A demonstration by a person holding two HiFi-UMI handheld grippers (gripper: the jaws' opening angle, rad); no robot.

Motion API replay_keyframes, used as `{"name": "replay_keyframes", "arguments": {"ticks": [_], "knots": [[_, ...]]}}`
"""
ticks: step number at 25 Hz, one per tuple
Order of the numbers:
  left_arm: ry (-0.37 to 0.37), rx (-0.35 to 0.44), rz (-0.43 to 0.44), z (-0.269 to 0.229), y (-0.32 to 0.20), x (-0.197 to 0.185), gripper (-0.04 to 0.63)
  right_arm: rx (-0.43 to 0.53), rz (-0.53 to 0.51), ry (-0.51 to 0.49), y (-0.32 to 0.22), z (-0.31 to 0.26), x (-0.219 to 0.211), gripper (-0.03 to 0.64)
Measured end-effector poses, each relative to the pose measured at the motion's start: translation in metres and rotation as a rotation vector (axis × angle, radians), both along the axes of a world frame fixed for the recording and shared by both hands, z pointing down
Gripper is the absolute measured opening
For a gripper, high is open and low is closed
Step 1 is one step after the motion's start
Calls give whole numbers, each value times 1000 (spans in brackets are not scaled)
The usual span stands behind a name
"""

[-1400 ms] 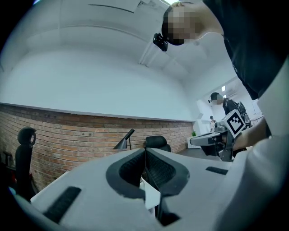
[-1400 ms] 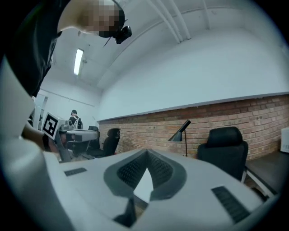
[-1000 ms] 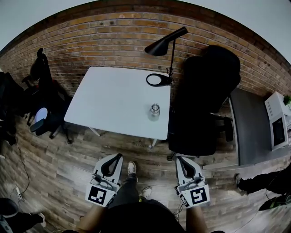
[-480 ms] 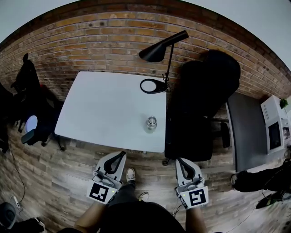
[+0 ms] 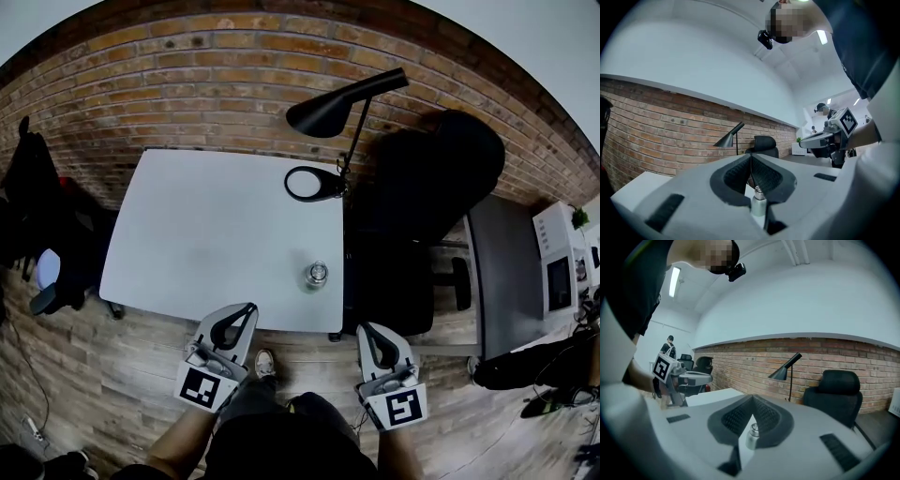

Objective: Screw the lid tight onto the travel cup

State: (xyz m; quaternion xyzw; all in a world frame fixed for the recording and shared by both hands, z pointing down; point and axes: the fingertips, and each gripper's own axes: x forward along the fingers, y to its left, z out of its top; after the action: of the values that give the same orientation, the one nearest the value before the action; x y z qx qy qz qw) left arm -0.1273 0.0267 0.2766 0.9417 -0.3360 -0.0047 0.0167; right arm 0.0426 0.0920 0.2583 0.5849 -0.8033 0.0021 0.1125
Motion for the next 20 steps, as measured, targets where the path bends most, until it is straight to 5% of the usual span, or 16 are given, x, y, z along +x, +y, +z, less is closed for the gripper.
{"name": "replay_keyframes", "arguments": {"ticks": [10,20], "knots": [[15,-48,40,10,-28,20,29,-14,81,-3,-19,0,15,14],[-30,-27,-1,8,-29,37,29,-16,29,-7,-40,13,38,14]]}}
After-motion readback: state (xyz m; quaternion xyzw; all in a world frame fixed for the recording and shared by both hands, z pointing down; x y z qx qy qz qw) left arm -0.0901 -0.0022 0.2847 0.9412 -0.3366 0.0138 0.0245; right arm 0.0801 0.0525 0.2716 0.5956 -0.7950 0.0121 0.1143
